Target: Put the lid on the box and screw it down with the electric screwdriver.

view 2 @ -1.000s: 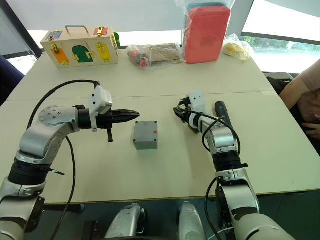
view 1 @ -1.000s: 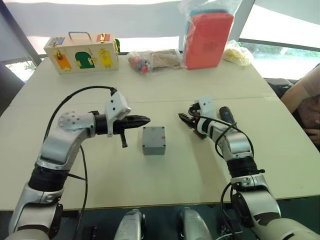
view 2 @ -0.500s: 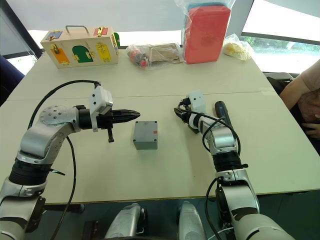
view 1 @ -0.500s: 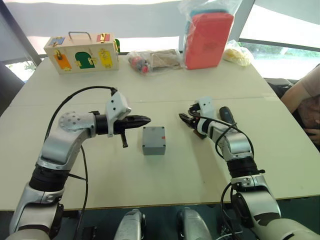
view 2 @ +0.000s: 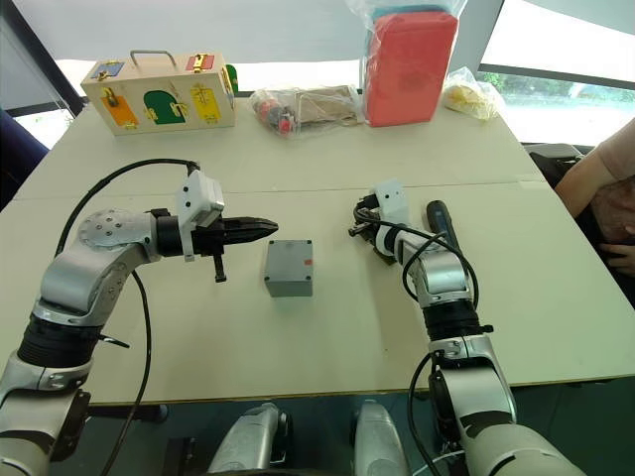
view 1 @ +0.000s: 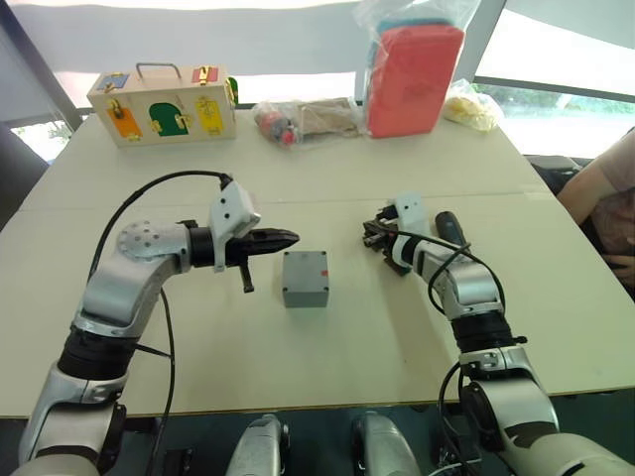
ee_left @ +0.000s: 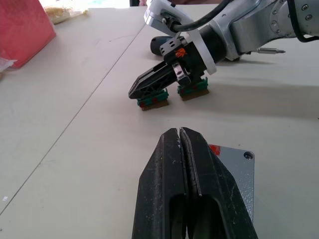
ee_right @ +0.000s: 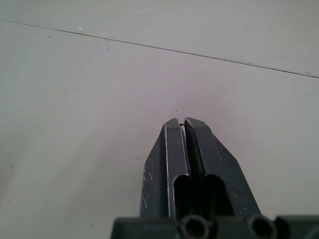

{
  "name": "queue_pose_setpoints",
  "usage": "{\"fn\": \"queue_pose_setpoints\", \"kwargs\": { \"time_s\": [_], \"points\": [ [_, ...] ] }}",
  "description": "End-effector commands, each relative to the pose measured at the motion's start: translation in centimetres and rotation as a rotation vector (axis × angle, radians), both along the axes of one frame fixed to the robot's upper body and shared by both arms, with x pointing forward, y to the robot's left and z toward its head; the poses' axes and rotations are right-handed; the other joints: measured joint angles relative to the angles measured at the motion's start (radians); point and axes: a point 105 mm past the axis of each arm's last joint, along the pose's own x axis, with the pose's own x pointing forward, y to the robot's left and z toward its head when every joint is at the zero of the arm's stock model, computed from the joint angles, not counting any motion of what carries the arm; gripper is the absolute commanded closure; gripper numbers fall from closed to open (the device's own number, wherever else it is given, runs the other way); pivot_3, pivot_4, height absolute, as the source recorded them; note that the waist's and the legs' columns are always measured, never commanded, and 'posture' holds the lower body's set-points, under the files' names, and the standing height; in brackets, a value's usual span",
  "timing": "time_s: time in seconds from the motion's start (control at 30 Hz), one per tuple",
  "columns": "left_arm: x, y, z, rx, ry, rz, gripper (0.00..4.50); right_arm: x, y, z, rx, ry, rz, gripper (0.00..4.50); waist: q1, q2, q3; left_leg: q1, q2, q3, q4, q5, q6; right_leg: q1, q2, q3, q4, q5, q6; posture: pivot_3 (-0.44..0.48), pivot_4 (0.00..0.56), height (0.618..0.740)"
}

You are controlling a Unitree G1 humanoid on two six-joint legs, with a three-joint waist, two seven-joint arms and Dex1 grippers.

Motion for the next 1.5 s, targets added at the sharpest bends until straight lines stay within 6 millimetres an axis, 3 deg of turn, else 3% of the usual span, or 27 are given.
{"fn": "queue_pose_setpoints", "kwargs": {
  "time_s": [0.03,0.23,0.43,0.47,0.5,0.63,1.3,1.4,1.5],
  "points": [
    [-0.3,-0.3,1.2,-0.006,-0.047,-0.018,4.5,0.1,-0.4,2.5,0.002,-0.068,0.0,4.41,0.0,0.0,0.0,0.0,0.0,0.0,0.0,0.0,0.0,0.0,0.0,0.0,0.0,0.0,0.0,0.0,0.15,0.73],
    [-0.3,-0.3,1.2,-0.004,-0.046,-0.017,4.5,-0.3,-0.5,3.6,0.005,-0.081,0.006,4.41,-0.001,0.0,0.0,0.0,0.0,0.0,0.0,0.0,0.0,0.0,0.0,0.0,0.0,0.0,0.0,0.0,0.15,0.73],
    [-0.2,-0.3,1.2,-0.004,-0.048,-0.019,4.5,-0.5,-0.1,2.9,0.018,-0.06,0.027,4.41,0.001,0.0,0.0,0.0,0.0,0.0,0.0,0.0,0.0,0.0,0.0,0.0,0.0,0.0,0.0,0.0,0.15,0.73],
    [-0.2,-0.3,1.2,-0.005,-0.048,-0.019,4.5,-0.4,-0.1,2.9,0.02,-0.06,0.027,3.92,0.001,0.0,0.0,0.0,0.0,0.0,0.0,0.0,0.0,0.0,0.0,0.0,0.0,0.0,0.0,0.0,0.15,0.73],
    [-0.2,-0.3,1.2,-0.006,-0.048,-0.019,4.5,-0.4,0.0,2.8,0.021,-0.06,0.027,3.81,0.001,0.0,0.0,0.0,0.0,0.0,0.0,0.0,0.0,0.0,0.0,0.0,0.0,0.0,0.0,0.0,0.15,0.73],
    [-0.2,-0.3,1.2,-0.004,-0.049,-0.02,4.5,-0.3,0.1,2.0,-0.01,-0.045,0.028,2.1,0.0,0.0,0.0,0.0,0.0,0.0,0.0,0.0,0.0,0.0,0.0,0.0,0.0,0.0,0.0,0.0,0.15,0.73],
    [-0.4,-0.2,1.1,0.001,-0.043,-0.017,4.5,0.2,0.0,1.0,-0.004,-0.039,0.019,2.1,-0.001,0.0,0.0,0.0,0.0,0.0,0.0,0.0,0.0,0.0,0.0,0.0,0.0,0.0,0.0,0.0,0.15,0.73],
    [-0.4,-0.2,1.1,0.0,-0.043,-0.015,4.5,0.3,0.0,1.0,-0.006,-0.039,0.02,2.84,0.0,0.0,0.0,0.0,0.0,0.0,0.0,0.0,0.0,0.0,0.0,0.0,0.0,0.0,0.0,0.0,0.15,0.73],
    [-0.4,-0.1,1.1,-0.001,-0.043,-0.014,4.5,0.3,0.0,1.1,-0.005,-0.042,0.021,4.12,0.0,0.0,0.0,0.0,0.0,0.0,0.0,0.0,0.0,0.0,0.0,0.0,0.0,0.0,0.0,0.0,0.15,0.73]
  ]
}}
